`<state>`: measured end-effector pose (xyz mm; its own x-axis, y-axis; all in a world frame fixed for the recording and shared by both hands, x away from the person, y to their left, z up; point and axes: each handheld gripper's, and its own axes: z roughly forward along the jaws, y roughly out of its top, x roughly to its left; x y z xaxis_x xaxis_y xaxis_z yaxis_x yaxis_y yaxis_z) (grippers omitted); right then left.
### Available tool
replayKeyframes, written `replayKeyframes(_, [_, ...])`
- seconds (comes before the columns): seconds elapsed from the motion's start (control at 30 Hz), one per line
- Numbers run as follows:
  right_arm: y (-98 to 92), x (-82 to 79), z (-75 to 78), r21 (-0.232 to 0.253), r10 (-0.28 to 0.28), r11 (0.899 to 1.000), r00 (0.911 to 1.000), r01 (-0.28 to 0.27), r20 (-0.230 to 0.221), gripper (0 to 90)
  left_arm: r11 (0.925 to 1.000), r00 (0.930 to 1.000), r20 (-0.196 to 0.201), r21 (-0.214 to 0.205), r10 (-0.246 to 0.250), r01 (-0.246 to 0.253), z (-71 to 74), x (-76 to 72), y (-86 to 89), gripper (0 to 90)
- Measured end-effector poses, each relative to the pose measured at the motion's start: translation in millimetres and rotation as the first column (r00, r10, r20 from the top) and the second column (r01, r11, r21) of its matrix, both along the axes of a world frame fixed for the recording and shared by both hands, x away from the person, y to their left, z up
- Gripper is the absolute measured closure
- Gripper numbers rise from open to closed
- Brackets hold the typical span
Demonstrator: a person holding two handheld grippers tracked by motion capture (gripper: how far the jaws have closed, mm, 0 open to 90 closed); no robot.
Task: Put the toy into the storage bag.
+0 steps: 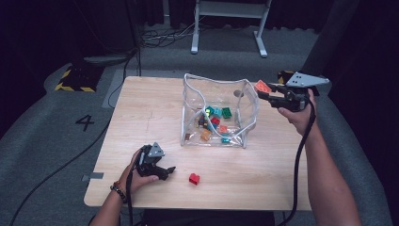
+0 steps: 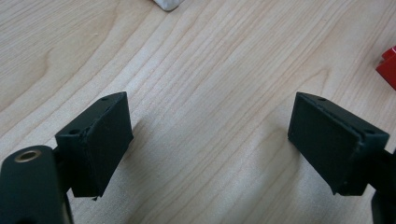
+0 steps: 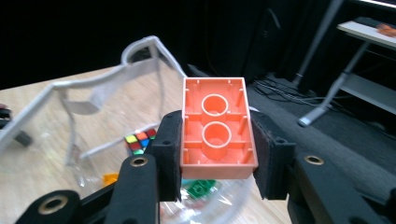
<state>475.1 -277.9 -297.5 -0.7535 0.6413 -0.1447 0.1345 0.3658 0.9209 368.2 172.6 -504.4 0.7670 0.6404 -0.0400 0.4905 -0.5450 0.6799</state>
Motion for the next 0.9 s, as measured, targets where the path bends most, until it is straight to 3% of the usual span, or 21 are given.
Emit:
replayKeyframes(0.23, [33.7,0.8,1.3,-0.06,0.075,0.995,0.9971,-0.075,-0.013,59.3,1.0,1.0,0.001,0.001,0.0,0.0,0.0,0.0,0.0,13.8])
replayKeyframes(0.37, [52.6,4.5,-1.3,-0.128,0.116,0.984,0.992,-0.122,-0.049,59.2,1.0,1.0,0.001,0.001,0.0,0.0,0.0,-0.1,0.0,13.8])
replayKeyframes(0.63, [86.6,15.6,-3.9,-0.263,0.203,0.938,0.973,-0.225,-0.111,59.2,1.0,1.0,0.001,0.001,0.0,0.0,0.0,-0.1,0.0,13.8])
replayKeyframes(0.8, [99.1,23.4,-5.5,-0.31,0.22,0.915,0.9636,-0.258,-0.152,59.2,1.0,1.0,0.001,0.001,0.0,0.0,0.0,-0.1,0.0,13.8])
replayKeyframes(0.9, [104.7,29.3,-9.2,-0.35,0.221,0.896,0.9589,-0.272,-0.178,59.2,1.0,1.0,0.002,0.005,-0.003,0.003,0.2,0.1,0.2,13.8])
